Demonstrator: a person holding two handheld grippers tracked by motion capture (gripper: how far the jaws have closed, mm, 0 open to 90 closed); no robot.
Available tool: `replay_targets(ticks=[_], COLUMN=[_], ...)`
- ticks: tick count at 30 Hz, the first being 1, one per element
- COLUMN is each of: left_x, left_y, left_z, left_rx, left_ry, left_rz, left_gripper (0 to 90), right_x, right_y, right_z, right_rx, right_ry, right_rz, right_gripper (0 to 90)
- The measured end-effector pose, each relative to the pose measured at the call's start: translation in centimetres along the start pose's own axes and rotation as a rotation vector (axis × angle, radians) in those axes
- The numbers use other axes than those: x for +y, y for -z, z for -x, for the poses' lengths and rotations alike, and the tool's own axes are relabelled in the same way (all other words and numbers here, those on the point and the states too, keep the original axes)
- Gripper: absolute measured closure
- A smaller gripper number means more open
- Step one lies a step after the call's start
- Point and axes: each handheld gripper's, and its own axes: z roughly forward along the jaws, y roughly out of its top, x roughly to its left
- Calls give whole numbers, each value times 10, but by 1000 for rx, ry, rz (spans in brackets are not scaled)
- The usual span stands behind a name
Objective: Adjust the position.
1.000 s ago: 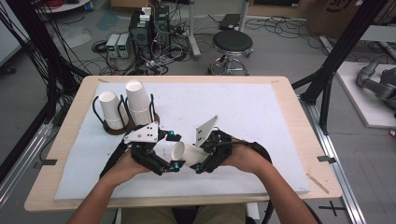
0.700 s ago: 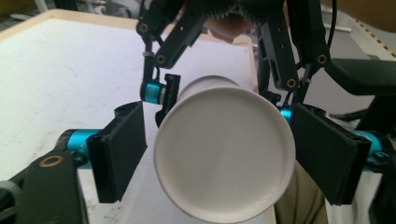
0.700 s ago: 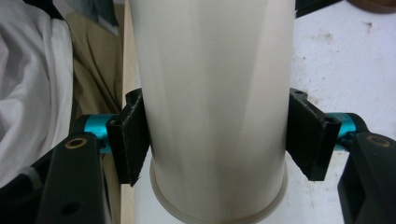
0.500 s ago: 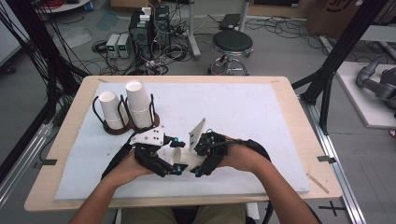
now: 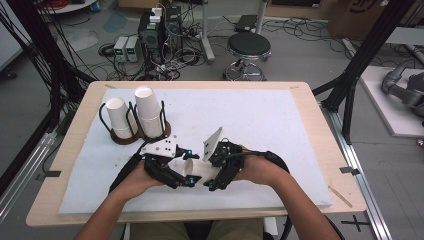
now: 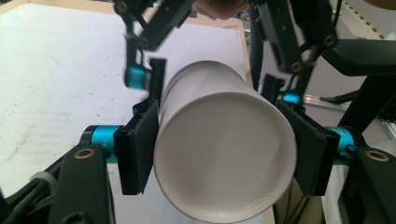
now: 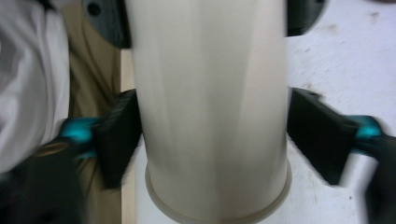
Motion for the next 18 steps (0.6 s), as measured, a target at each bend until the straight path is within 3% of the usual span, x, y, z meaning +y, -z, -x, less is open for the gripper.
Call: replay_targets(ticks=[2, 3, 5, 12, 18], left_x=[0, -1, -3, -9, -14], left_y=[1, 4, 6, 12, 15], left_z=[0, -2, -3, -9, -12], left_rx=[0, -1, -1, 4, -6], left_ry=[1, 6, 4, 21, 24], left_rz=[8, 31, 59, 147, 192], left_gripper=[333, 333, 334, 334, 334], right_x=[-2, -7, -13, -35, -51], right_y=[1, 7, 12, 25, 29], right_z=[0, 0, 0, -1, -2], right_rx=[-14, -34, -47, -60, -103], right_ry=[-14, -30, -49, -61, -99], right_rz=[25, 88, 155, 377, 548], right_gripper=[155, 154, 154, 154, 155])
